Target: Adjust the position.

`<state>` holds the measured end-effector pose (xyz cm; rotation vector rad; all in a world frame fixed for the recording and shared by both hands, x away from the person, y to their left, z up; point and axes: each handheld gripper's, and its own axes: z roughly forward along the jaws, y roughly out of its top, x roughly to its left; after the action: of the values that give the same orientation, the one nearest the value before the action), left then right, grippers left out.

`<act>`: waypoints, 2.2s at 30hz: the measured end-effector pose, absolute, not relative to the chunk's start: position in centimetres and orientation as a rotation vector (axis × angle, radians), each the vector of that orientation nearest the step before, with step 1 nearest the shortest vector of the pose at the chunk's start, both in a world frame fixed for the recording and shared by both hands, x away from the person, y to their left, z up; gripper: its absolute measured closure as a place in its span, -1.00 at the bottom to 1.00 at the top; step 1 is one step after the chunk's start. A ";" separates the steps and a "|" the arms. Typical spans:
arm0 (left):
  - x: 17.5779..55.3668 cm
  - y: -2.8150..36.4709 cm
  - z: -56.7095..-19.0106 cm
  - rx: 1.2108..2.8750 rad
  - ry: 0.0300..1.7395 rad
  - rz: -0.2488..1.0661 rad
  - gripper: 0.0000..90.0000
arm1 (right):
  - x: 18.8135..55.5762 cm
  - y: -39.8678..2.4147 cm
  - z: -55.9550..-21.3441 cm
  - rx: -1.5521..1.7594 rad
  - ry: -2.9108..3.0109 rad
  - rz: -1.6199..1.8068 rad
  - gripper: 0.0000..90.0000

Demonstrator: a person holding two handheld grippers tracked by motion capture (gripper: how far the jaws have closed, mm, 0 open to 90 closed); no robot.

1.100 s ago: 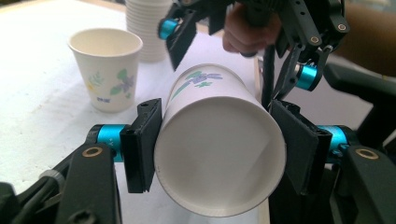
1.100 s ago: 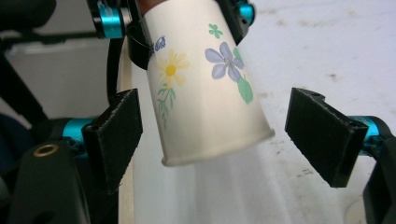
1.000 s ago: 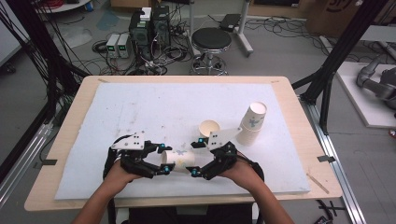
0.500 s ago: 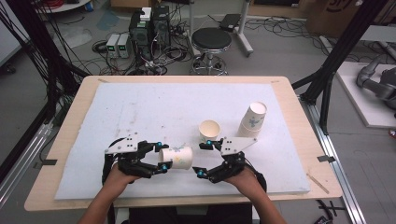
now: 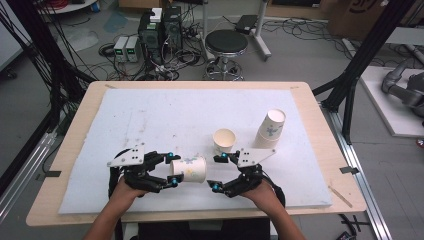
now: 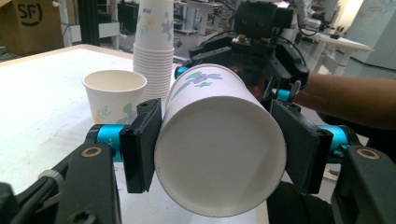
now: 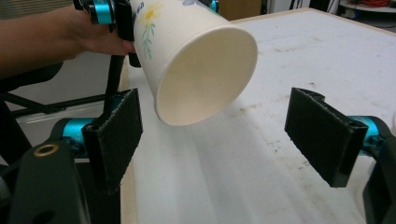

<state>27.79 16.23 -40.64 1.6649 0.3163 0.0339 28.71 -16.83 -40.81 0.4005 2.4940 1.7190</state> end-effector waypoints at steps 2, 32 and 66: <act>27.8 16.1 -40.6 1.653 0.310 0.026 -0.19 | 28.7 -16.6 -40.9 0.396 2.496 1.726 -0.57; 27.9 15.5 -41.2 1.583 0.264 -0.088 -0.18 | 29.2 -15.8 -41.3 0.288 2.501 2.010 -0.32; 27.8 15.3 -39.1 1.900 0.313 0.072 -0.66 | 30.3 -14.7 -38.6 0.270 2.733 1.552 -0.27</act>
<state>27.76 15.30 -39.07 1.8999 0.3133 0.0722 30.27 -14.66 -38.64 0.2701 2.7328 1.5520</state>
